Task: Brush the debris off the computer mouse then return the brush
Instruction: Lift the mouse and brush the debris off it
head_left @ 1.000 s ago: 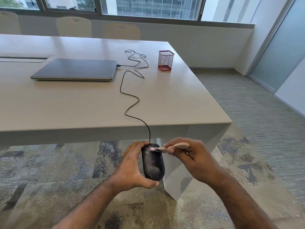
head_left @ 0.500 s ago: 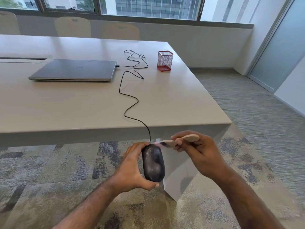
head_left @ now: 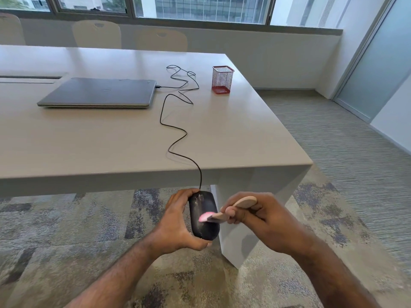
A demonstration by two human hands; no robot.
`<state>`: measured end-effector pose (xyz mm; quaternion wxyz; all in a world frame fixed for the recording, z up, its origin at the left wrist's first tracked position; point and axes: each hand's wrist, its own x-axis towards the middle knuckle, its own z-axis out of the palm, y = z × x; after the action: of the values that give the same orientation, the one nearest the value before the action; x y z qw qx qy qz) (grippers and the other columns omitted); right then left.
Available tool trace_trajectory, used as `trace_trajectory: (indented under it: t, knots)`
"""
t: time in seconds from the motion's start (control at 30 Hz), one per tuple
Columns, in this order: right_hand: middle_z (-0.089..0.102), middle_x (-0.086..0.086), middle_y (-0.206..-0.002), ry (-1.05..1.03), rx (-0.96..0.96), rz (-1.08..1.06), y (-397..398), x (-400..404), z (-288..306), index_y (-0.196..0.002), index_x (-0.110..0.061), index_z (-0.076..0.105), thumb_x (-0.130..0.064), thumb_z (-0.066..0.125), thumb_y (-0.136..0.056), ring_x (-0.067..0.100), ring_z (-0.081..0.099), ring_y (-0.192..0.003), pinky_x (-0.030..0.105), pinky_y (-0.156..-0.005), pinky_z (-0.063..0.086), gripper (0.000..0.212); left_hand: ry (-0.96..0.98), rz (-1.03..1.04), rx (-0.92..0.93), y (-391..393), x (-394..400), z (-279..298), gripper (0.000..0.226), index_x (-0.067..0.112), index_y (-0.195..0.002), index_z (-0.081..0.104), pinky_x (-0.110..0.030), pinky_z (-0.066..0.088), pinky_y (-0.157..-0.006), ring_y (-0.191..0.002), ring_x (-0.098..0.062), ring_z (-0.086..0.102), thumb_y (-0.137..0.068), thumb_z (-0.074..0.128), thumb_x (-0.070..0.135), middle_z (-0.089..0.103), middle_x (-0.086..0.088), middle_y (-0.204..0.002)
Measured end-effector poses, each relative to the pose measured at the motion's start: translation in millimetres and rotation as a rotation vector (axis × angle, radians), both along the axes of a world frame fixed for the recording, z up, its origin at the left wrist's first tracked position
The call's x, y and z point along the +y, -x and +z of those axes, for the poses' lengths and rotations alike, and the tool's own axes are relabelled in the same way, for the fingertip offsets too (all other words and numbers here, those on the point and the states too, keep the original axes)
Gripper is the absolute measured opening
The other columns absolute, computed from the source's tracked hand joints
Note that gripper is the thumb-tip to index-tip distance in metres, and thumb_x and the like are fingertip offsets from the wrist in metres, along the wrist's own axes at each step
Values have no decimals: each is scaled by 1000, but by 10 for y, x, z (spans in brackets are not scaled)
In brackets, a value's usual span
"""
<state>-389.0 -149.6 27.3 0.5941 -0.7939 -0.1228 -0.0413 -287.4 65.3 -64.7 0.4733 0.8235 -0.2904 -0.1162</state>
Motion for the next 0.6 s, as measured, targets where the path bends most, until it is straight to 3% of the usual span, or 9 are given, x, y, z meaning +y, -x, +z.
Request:
trace_trajectory:
  t: [0.13,0.23,0.37,0.47,0.6]
  knots:
    - [75,-3,-86,11,22,45,35,-1,-26,-95,-11,77,-21,66,-94,7,68,-80,18,-74,52,15,-20,1,9,-7,0,-26,113,45,-136,37,-4,26,-99,-125,16,33,-38,93,48,38,29,-133]
    - [78,-2,-89,-70,-47,-77,5,-43,-22,-98,-21,77,-22,67,-92,10,71,-81,22,-75,56,12,-8,10,43,-1,3,-21,115,46,-136,35,-2,24,-98,-123,22,30,-37,93,49,35,31,-132]
    - [77,-9,-86,-33,-164,-287,-65,-69,-65,-97,-29,77,-23,66,-92,8,71,-79,20,-74,55,13,11,23,27,13,-15,-14,113,43,-136,41,-11,33,-103,-126,11,38,-36,94,50,42,24,-133]
    - [76,-11,-86,38,-121,-289,-30,14,-138,-98,-30,75,-36,65,-92,9,71,-79,21,-71,55,13,23,37,42,15,-21,-20,116,40,-138,42,-18,36,-107,-129,4,41,-36,95,50,43,21,-135]
    - [73,-6,-80,167,-138,-282,57,154,-142,-95,-29,73,-43,60,-96,16,68,-72,35,-64,58,20,25,44,49,10,-21,-34,116,37,-139,43,-23,39,-110,-130,0,42,-37,95,47,44,18,-136]
